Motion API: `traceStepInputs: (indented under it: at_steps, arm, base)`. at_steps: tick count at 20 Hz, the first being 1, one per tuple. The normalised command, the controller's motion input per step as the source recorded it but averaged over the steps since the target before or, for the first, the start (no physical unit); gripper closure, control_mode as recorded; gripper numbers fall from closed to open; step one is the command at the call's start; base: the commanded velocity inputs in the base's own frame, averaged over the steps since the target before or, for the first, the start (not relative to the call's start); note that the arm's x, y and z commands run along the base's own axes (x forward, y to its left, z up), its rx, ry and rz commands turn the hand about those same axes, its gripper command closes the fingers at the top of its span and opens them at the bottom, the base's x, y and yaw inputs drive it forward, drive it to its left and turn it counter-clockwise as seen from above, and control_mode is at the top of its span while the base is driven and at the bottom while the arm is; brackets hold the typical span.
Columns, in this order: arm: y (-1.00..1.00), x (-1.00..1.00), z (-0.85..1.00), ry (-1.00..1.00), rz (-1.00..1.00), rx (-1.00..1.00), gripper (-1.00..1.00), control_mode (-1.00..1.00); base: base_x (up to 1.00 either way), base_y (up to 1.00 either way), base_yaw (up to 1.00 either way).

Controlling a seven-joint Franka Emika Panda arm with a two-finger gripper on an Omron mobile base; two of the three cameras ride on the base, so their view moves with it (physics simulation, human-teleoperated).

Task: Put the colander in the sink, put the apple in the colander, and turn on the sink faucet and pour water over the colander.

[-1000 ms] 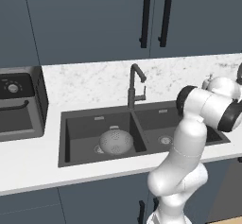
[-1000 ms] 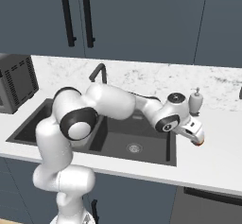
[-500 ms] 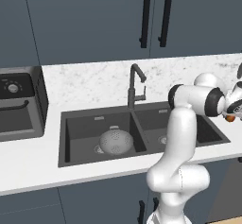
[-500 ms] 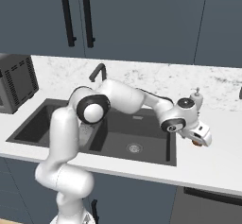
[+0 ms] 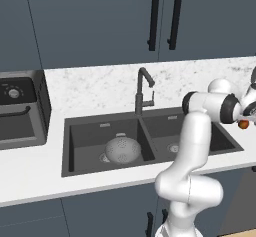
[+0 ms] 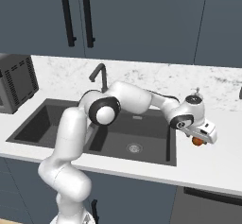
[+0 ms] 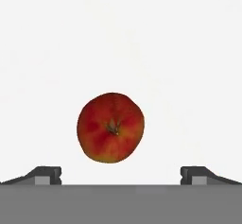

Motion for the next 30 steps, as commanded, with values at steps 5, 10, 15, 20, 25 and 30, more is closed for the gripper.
traceStepInputs:
  at_steps: [5,10,15,20,25,30]
  arm:
    - [0.0,0.27,-0.15,0.08,0.0,0.0,-1.0,-1.0]
    - [0.0,0.22,-0.23,0.05,0.0,0.0,-1.0,-1.0]
    - [-0.05,0.1,-0.28,0.02,0.0,0.0,-1.0,-1.0]
    - [-0.03,0.01,-0.25,0.0,0.0,0.0,1.0,-1.0]
    - [0.0,0.0,-0.13,0.0,0.0,0.0,1.0,-1.0]
    - [0.2,-0.04,0.06,-0.01,0.0,0.0,1.0,-1.0]
  base:
    - [0.0,0.0,0.0]
    - [0.0,0.0,0.0]
    - [0.0,0.0,0.0]
    - [0.0,0.0,0.0]
    - [0.0,0.0,0.0]
    - [0.0,0.0,0.0]
